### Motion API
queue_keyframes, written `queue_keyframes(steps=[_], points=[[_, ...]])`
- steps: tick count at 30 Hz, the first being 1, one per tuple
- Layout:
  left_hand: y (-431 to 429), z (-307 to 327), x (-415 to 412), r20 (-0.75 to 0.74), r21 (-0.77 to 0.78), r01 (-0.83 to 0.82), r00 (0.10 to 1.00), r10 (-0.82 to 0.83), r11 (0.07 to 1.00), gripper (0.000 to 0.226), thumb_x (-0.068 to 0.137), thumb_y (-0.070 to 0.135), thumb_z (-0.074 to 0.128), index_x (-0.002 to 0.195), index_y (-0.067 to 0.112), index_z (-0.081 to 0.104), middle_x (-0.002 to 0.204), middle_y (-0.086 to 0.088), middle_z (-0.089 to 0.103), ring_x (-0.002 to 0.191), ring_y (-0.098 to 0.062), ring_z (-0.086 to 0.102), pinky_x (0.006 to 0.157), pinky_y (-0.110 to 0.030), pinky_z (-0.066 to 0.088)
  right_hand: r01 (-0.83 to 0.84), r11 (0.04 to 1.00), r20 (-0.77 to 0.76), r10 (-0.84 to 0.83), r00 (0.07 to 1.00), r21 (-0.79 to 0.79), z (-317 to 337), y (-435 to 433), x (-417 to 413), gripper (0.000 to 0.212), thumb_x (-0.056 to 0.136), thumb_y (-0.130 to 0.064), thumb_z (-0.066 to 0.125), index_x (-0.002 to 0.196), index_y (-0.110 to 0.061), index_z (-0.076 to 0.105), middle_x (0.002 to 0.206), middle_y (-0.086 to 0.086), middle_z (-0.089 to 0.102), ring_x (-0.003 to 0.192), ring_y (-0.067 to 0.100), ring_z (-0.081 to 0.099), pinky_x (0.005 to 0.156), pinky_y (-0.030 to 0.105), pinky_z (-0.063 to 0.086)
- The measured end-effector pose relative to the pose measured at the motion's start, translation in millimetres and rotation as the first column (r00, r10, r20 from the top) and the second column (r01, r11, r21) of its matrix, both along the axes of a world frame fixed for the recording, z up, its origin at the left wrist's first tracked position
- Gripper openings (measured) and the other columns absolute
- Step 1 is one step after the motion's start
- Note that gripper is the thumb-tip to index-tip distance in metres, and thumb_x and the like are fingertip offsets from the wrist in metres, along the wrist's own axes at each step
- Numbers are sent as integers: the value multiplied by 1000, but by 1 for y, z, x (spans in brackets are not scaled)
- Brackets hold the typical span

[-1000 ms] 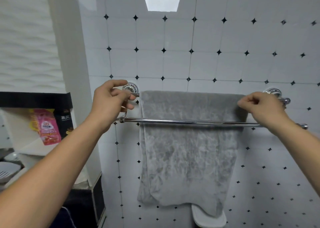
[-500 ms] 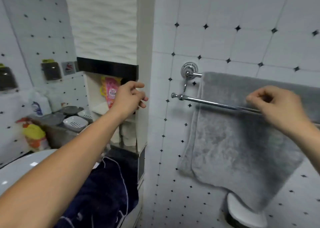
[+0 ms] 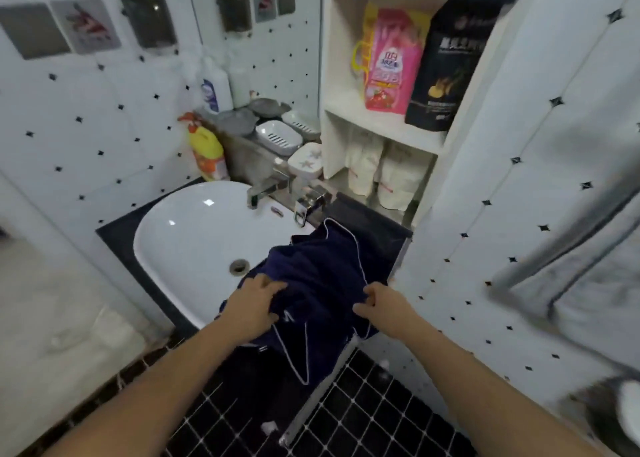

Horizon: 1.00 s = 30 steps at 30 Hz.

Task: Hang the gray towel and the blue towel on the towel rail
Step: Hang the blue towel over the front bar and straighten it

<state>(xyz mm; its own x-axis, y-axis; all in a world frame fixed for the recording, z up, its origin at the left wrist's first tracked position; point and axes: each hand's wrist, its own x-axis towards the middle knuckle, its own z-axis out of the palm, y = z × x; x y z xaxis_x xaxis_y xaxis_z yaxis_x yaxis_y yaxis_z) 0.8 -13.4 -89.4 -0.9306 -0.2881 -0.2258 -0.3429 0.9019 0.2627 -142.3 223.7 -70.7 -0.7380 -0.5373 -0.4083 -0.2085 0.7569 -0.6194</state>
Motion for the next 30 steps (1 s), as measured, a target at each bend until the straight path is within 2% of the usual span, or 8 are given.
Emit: queue_keyframes(steps=[5, 8, 10, 15, 20, 23, 26, 30], points=[[-22, -40, -4, 129, -26, 128, 984, -123, 991, 84, 83, 37, 61, 154, 34, 16, 158, -8, 19, 134, -33, 34, 101, -45, 42, 396, 918, 162, -395, 904, 25, -73, -34, -22, 54, 85, -30, 68, 125, -2, 46, 121, 15, 61, 91, 24, 56, 69, 28, 45], [-26, -56, -14, 170, 20, 164, 972, -165, 986, 85, 84, 38, 62, 154, 35, 13, 157, -5, 22, 131, -32, 38, 102, -46, 41, 557, 831, 224, -540, 811, -11, -99, -43, -36, 64, 76, -27, 77, 125, 0, 47, 119, 18, 62, 102, 33, 61, 87, 40, 52], [-27, -64, -20, 182, 42, 169, 968, -174, 985, 80, 86, 34, 60, 154, 35, 17, 155, -5, 26, 130, -32, 40, 102, -46, 41, 610, 792, 305, -571, 762, -42, -107, -48, -40, 61, 70, -18, 81, 121, -1, 53, 107, 16, 65, 95, 32, 64, 82, 42, 56], [-29, -51, -38, 146, 106, 120, 980, -135, 987, 56, 89, 17, 47, 141, 35, 46, 141, -3, 50, 124, -28, 50, 100, -44, 44, 591, 802, 400, -514, 759, -92, -90, -48, -45, 11, 68, 2, 68, 79, 2, 69, 70, 12, 67, 57, 23, 61, 48, 25, 48], [-11, -1, -76, -117, 78, -20, 993, 29, 997, 42, 88, 13, 48, 125, 27, 62, 130, 0, 60, 116, -25, 56, 95, -40, 47, 564, 755, 529, -346, 775, -333, -23, -40, -43, 17, 75, -2, 60, 63, -13, 62, 67, 7, 67, 59, 20, 62, 48, 20, 47], [19, 39, -103, -300, 151, 163, 948, -111, 975, 66, 79, 7, 58, 142, 22, 45, 145, -5, 45, 131, -28, 43, 105, -45, 39, 490, 732, 587, -152, 795, -473, 29, -28, -34, 10, 75, -4, 53, 70, -12, 55, 71, 9, 61, 63, 22, 59, 55, 26, 46], [53, 88, -124, -292, 357, 404, 905, -311, 842, 82, 70, 0, 63, 146, 19, 40, 149, -7, 44, 136, -24, 41, 112, -42, 34, 375, 697, 535, 13, 845, -610, 87, -7, -26, 5, 67, -7, 54, 69, -10, 57, 70, 10, 60, 64, 22, 58, 62, 31, 46], [93, 151, -135, -223, 686, 429, 893, -392, 587, 37, 58, 9, 74, 93, 14, 69, 94, -4, 72, 88, -14, 67, 86, -39, 53, 249, 676, 364, 31, 931, -694, 168, 40, -23, 7, 65, -6, 53, 66, -10, 59, 64, 7, 57, 60, 17, 55, 59, 26, 44]])
